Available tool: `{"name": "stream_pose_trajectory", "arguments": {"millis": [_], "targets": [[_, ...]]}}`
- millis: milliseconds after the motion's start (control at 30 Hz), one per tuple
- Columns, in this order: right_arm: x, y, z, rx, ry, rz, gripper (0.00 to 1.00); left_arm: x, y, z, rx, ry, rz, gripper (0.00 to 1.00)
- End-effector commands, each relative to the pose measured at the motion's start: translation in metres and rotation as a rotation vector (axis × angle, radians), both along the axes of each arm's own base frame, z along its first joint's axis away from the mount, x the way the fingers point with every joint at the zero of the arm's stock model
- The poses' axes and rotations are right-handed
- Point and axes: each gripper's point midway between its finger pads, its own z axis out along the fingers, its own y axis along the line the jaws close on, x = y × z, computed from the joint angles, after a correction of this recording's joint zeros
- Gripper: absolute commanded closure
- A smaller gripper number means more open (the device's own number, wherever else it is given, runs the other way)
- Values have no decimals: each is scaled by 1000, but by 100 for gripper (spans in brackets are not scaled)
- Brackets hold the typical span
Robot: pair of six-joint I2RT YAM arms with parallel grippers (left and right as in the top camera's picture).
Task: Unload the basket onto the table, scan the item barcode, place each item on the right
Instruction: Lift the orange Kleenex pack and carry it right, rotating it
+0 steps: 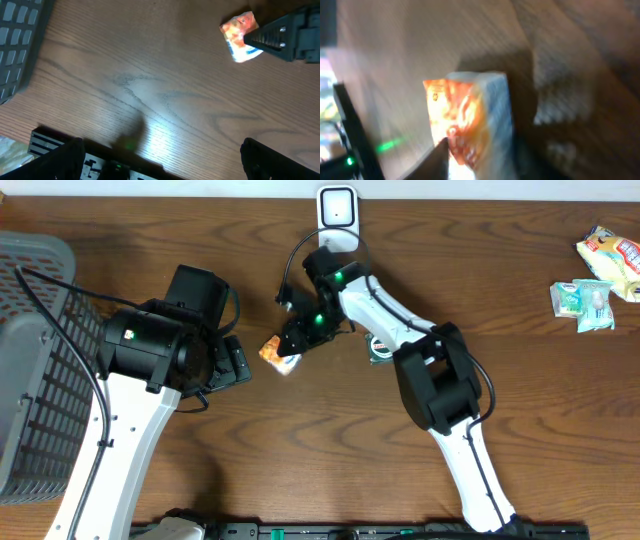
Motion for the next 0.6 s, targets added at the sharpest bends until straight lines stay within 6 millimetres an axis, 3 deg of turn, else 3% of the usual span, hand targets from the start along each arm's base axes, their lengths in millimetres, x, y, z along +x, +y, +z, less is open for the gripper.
{"name": "stream_pose_trajectory", "arguments": {"millis": [0, 67, 167, 333, 567], "targets": [[-7, -8, -37, -130, -16, 16, 82, 0, 2, 2, -1, -8, 14, 3], [-8, -7, -38, -136, -20, 20, 84, 0, 2, 2, -1, -8, 14, 2], [-10, -5, -37, -130, -15, 23, 99, 0, 2, 2, -1, -8, 14, 2], [-10, -7, -29, -108, 30, -7, 99, 0, 2, 2, -1, -8, 14, 2], [8, -33, 20, -3, 91, -87, 99, 0, 2, 2, -1, -8, 14, 3]]}}
